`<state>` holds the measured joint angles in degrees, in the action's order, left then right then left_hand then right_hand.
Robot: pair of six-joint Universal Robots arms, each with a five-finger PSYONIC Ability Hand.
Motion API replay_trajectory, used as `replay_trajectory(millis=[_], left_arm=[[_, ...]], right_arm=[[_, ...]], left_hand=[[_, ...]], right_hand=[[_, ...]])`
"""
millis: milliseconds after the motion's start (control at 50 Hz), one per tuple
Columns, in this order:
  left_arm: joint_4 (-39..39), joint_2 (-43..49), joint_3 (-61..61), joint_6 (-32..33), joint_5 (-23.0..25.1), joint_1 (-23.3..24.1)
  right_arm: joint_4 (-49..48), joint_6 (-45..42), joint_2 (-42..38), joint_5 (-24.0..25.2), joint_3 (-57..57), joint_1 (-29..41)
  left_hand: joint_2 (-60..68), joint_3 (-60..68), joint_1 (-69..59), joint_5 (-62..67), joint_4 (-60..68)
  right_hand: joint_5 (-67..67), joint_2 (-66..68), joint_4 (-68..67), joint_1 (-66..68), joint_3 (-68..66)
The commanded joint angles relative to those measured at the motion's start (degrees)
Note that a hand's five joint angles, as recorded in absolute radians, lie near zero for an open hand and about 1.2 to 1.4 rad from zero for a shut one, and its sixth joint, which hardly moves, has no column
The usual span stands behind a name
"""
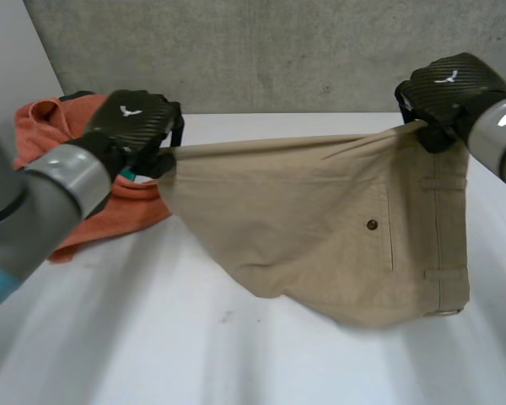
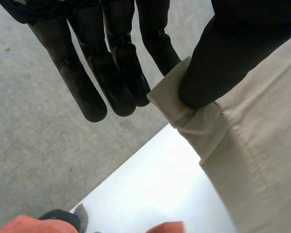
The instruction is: Fold the laundry.
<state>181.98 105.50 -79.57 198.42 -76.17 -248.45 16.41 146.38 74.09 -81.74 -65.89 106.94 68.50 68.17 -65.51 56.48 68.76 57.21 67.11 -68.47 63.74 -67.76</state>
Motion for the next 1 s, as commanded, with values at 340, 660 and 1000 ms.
replay_trajectory(millis=[340,660,1000], left_arm=[[35.6,17.8,34.5,-1.7,-11.4,2.4],[28.4,17.7,-0.8,0.9,-6.3,4.1],[-4.1,-6.5,-26.0,20.2,-6.7,7.5]], right_arm=[[-26.8,25.4,-16.6,-4.7,33.1,0.7],[-10.3,17.1,-27.6,0.6,17.2,0.9],[8.0,-3.9,-7.7,2.3,-13.4,0.0]], left_hand=[[11.5,11.8,-14.5,13.5,11.2],[11.5,11.8,-14.5,13.5,11.2],[11.5,11.8,-14.5,13.5,11.2]], right_hand=[[12.8,12.9,-11.5,16.3,-12.2],[12.8,12.9,-11.5,16.3,-12.2],[12.8,12.9,-11.5,16.3,-12.2]])
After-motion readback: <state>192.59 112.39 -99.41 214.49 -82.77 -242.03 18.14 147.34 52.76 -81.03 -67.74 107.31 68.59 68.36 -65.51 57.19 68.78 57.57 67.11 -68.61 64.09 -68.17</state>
